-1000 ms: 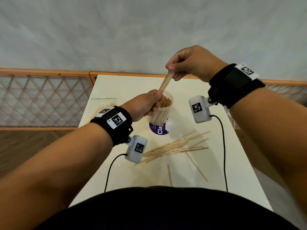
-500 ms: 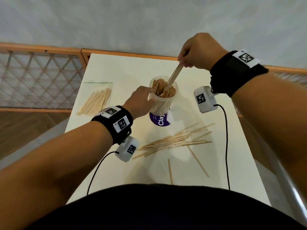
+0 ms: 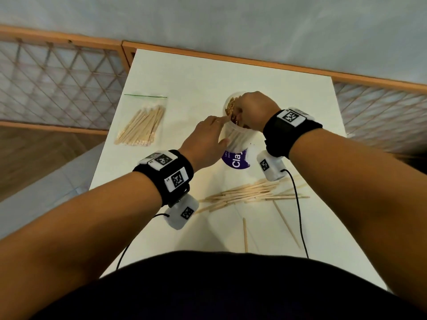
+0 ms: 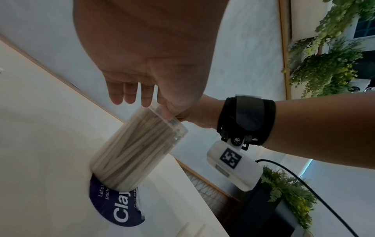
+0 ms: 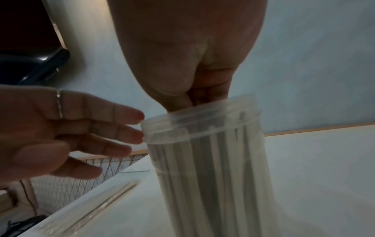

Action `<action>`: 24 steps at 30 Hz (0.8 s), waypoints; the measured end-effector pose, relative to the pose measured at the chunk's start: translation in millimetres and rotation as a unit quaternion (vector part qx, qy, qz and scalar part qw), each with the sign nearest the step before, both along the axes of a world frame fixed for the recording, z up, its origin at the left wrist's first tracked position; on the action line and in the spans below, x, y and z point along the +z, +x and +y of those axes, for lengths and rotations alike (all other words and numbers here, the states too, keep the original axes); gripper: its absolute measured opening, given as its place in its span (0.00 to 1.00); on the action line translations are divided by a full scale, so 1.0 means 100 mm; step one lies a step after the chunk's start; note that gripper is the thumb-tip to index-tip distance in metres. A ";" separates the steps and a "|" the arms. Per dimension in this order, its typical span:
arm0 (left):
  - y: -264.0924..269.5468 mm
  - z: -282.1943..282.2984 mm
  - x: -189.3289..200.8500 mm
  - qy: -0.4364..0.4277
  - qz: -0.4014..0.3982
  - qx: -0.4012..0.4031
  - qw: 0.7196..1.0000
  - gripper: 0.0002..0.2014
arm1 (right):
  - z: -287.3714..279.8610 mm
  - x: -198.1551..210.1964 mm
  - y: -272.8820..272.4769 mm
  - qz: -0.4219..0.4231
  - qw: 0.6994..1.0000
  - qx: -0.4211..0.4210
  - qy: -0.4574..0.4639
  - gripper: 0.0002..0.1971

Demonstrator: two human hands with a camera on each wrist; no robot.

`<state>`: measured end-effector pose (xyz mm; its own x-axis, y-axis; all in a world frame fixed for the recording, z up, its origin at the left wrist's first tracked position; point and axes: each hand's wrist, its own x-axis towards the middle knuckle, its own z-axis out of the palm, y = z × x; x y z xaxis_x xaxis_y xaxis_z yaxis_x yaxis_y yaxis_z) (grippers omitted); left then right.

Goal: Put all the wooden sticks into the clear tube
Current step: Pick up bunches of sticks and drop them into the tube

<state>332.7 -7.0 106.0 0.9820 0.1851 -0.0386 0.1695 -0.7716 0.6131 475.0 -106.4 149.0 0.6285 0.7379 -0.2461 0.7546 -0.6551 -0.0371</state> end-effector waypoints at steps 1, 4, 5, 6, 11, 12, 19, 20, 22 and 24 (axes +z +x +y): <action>0.00 -0.01 0.01 -0.002 0.003 0.001 1.000 0.29 | -0.01 0.00 0.00 -0.002 1.000 0.006 0.004 0.10; -0.01 -0.03 0.04 -0.005 0.005 0.001 1.000 0.29 | -0.11 0.05 0.05 -0.044 0.997 -0.023 0.062 0.13; -0.02 -0.04 0.05 -0.005 0.003 -0.002 1.000 0.29 | -0.16 0.08 0.04 -0.055 0.993 -0.045 0.097 0.16; -0.02 -0.04 0.05 -0.002 0.001 -0.004 1.000 0.29 | -0.22 0.10 0.02 -0.069 0.987 -0.055 0.134 0.18; -0.06 -0.06 0.07 0.059 0.008 -0.020 0.998 0.31 | -0.42 -0.10 -0.30 -0.042 0.998 0.039 -0.009 0.28; -0.06 -0.07 0.08 0.075 0.008 -0.024 0.997 0.31 | -0.44 -0.16 -0.33 -0.027 0.999 0.031 -0.030 0.29; -0.07 -0.10 0.14 0.098 0.043 -0.029 0.994 0.32 | -0.49 -0.14 -0.30 -0.020 1.000 0.007 0.003 0.28; -0.07 -0.10 0.14 0.092 0.045 -0.027 0.994 0.32 | -0.54 -0.11 -0.30 -0.030 0.999 0.004 0.033 0.28; -0.11 -0.10 0.12 0.080 0.051 -0.013 0.995 0.33 | -0.68 -0.07 -0.35 -0.040 0.991 -0.017 0.127 0.26; -0.17 -0.12 0.06 0.079 0.060 -0.008 0.995 0.34 | -0.88 -0.11 -0.44 -0.021 0.973 -0.058 0.220 0.25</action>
